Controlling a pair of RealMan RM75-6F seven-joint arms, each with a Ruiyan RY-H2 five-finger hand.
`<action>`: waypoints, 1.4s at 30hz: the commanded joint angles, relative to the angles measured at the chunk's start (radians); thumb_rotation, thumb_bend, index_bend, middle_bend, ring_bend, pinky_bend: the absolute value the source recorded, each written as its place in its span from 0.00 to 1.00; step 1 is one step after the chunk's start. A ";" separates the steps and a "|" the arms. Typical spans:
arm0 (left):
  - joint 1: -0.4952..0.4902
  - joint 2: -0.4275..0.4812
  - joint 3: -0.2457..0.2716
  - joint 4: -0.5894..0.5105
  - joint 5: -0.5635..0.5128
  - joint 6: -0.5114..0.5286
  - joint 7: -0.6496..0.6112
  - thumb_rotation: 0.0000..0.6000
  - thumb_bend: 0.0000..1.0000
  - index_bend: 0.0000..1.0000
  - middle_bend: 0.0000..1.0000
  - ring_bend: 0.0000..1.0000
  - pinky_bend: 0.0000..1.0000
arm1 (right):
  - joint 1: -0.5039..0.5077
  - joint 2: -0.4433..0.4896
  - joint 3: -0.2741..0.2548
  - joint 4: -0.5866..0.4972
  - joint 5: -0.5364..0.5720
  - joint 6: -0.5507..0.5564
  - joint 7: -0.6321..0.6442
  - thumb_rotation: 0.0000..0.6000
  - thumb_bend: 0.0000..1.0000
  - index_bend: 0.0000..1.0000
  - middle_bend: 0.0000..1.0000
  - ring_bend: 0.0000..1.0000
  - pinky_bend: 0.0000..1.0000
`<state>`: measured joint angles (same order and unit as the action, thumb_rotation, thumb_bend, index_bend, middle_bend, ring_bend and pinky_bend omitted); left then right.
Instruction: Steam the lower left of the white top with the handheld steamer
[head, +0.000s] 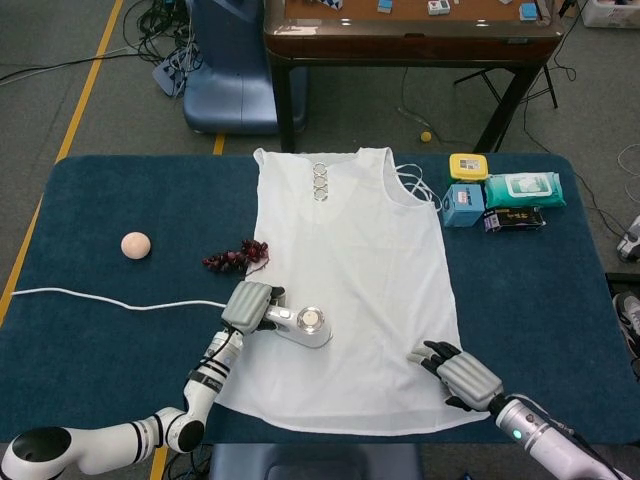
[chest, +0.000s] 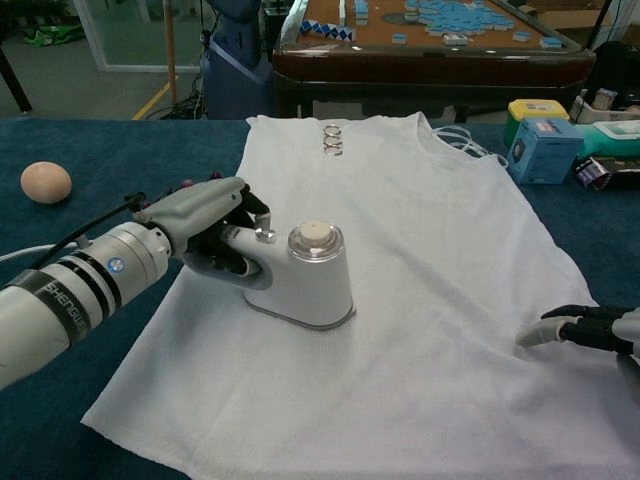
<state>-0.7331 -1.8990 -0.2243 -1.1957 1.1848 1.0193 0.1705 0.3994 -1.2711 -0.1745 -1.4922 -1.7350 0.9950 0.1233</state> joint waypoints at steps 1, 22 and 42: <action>-0.012 -0.021 -0.003 0.020 0.007 -0.003 0.004 1.00 0.28 0.64 0.78 0.67 0.69 | -0.002 0.001 -0.005 -0.001 0.004 0.004 0.000 1.00 1.00 0.03 0.12 0.03 0.08; -0.044 -0.036 -0.002 0.108 0.066 0.010 0.048 1.00 0.28 0.64 0.78 0.66 0.69 | -0.002 -0.001 -0.026 0.003 0.014 0.024 0.011 1.00 1.00 0.03 0.12 0.03 0.08; -0.014 0.023 -0.005 0.197 0.062 0.011 -0.009 1.00 0.28 0.65 0.78 0.66 0.69 | 0.008 0.005 -0.033 -0.024 0.023 0.018 -0.011 1.00 1.00 0.03 0.12 0.03 0.08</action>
<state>-0.7491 -1.8792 -0.2330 -0.9889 1.2416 1.0266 0.1591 0.4077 -1.2665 -0.2077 -1.5164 -1.7116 1.0133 0.1119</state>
